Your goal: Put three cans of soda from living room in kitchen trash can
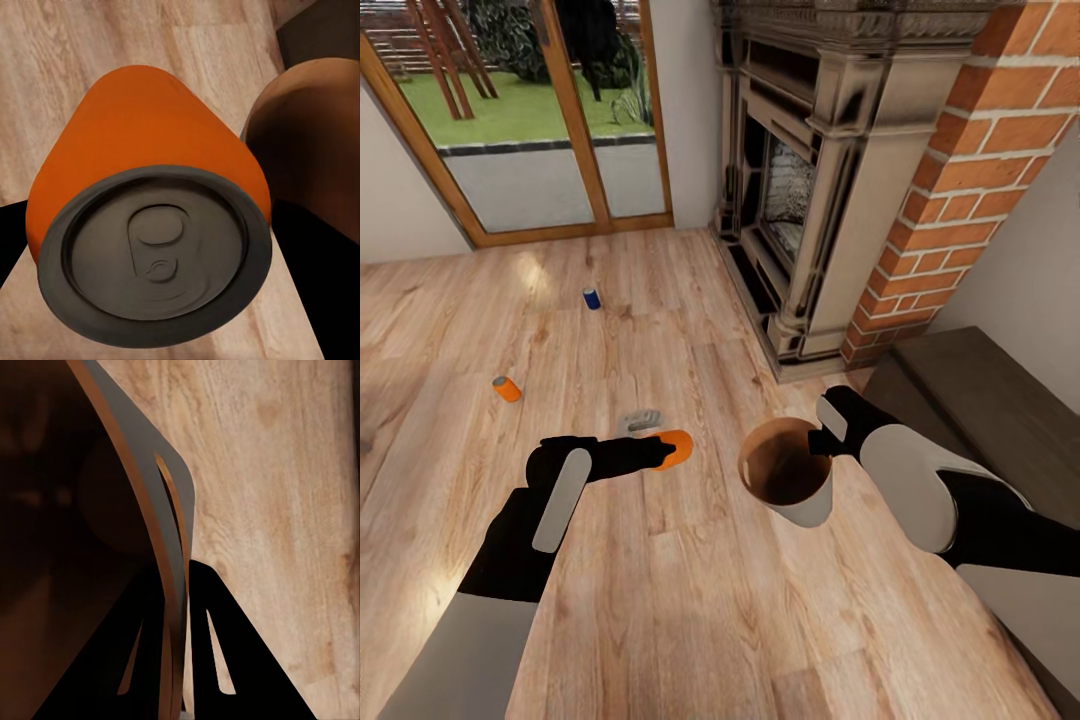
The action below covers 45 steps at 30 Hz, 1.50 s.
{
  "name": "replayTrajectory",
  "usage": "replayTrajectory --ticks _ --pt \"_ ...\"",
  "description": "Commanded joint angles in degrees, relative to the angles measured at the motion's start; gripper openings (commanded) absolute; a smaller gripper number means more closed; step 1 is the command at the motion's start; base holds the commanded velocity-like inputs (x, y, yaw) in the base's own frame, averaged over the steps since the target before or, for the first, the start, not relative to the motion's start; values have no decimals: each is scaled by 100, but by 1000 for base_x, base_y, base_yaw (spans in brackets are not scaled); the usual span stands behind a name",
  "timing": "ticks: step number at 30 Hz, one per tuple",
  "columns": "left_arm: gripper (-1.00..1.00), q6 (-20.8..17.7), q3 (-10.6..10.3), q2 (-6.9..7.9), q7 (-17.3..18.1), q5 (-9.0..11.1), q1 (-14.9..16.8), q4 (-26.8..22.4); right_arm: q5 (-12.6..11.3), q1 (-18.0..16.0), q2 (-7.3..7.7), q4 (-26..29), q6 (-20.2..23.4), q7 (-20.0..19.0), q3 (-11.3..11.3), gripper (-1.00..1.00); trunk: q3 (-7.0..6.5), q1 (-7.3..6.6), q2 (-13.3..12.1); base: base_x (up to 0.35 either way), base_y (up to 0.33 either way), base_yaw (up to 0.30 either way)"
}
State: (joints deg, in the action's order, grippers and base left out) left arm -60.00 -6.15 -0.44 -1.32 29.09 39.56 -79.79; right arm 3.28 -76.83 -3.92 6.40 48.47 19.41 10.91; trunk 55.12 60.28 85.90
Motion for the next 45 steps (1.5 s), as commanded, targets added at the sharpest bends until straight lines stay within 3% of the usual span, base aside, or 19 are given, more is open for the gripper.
replayTrajectory --ticks 1,5,11,21,26,29,32,36,45 --pt "-100 0 0 0 0 -2 1 0 -30 1 0 -1 -14 -25 17 -100 -19 -23 -42 0 0 0" --pt "-100 0 0 0 0 56 0 -3 -29 31 -2 -3 -33 -25 13 -100 -91 -111 -202 0 0 0" --pt "-100 0 0 7 0 431 -8 -118 -22 71 8 7 -54 -24 14 -100 -198 -242 -443 0 0 0" --pt "-100 0 -8 9 0 575 -25 -254 -22 170 2 -3 -288 223 -45 -100 -378 -462 -844 0 0 0" --pt "-100 0 -41 127 0 999 -50 -318 -27 219 -4 -41 -586 312 -232 -100 -468 -572 -1044 0 0 0" --pt "-100 0 -266 317 0 1454 -53 -330 -28 273 -21 -51 -671 328 -276 -100 -521 -638 -1165 0 0 0" --pt "-100 0 -458 425 -4 1763 -53 -333 -29 319 -83 -42 -698 333 -292 -100 -575 -704 -1285 0 0 0" --pt "-100 0 -605 471 -8 1934 -54 -327 -38 344 -154 -38 -710 335 -304 -100 -647 -792 -1445 0 0 0" --pt "-100 0 -1069 466 -9 1992 -54 -312 -50 357 -301 -54 -715 336 -314 -100 -809 -989 -1806 0 0 0"
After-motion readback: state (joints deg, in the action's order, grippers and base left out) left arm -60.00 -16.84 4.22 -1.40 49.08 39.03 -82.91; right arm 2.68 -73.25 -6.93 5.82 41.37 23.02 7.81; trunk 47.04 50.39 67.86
